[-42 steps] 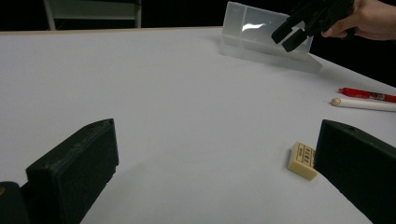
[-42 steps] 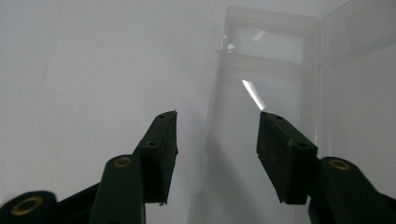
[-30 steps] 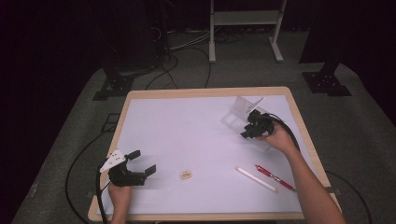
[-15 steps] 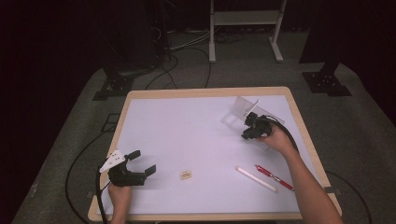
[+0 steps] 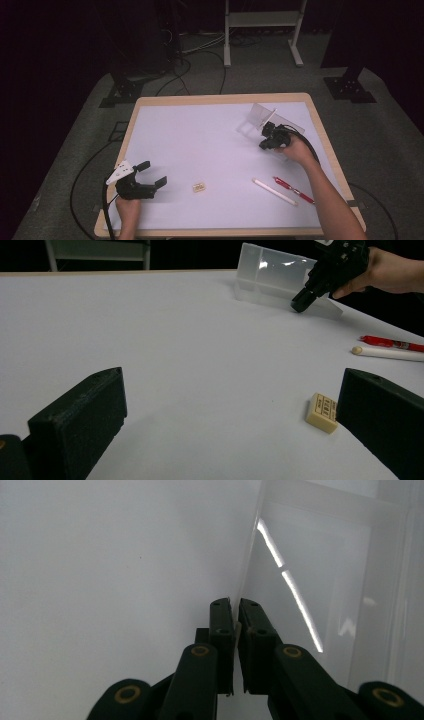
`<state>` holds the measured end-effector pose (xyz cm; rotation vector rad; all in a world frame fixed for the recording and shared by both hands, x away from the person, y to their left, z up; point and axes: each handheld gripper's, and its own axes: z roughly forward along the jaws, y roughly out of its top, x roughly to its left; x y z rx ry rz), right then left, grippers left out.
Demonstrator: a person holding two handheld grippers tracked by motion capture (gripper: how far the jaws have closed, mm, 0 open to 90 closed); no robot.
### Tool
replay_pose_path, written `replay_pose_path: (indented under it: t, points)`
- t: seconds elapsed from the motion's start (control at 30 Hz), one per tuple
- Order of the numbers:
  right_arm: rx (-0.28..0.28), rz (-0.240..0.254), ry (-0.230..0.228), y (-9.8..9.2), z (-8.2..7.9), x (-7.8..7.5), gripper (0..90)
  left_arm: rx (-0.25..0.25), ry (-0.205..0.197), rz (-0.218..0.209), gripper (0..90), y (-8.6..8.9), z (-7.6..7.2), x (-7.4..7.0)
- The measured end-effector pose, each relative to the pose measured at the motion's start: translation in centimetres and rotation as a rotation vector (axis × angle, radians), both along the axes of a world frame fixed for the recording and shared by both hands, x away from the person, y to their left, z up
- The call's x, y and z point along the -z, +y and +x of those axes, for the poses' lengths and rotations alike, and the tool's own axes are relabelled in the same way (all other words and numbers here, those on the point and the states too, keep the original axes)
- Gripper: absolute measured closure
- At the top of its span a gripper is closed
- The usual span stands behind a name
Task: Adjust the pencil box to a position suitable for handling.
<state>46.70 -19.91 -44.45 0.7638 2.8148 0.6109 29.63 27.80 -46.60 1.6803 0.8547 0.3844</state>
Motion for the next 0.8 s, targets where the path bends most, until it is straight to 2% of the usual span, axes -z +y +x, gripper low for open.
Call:
replay_pose_path:
  t: [0.13, 0.23, 0.33, 0.43, 0.6, 0.8]
  points:
    - [-0.009, -0.023, -0.025, 0.0, -0.2, -0.3, 85.8, 0.000, 0.000, -0.001, 0.0, 0.0, 0.0, 0.0]
    - [-0.013, -0.013, -0.017, -0.2, -0.4, -0.5, 85.8, 0.000, 0.000, -0.001, 0.0, 0.0, 0.0, 0.0]
    - [-0.028, -0.041, -0.052, -0.1, -0.5, -0.7, 85.8, 0.000, 0.000, -0.001, 0.0, 0.0, 0.0, 0.0]
    - [-0.031, -0.036, -0.069, 0.0, -0.8, -1.1, 86.1, 0.000, 0.001, -0.002, 0.0, 0.0, 0.0, 0.0]
    - [-0.093, -0.007, -0.105, 0.6, -1.8, -2.5, 86.2, -0.003, 0.003, -0.004, 0.0, 0.0, 0.0, 0.0]
    - [-0.168, 0.014, -0.114, 1.7, -2.9, -3.5, 85.9, -0.005, 0.003, -0.005, 0.0, 0.0, 0.0, 0.0]
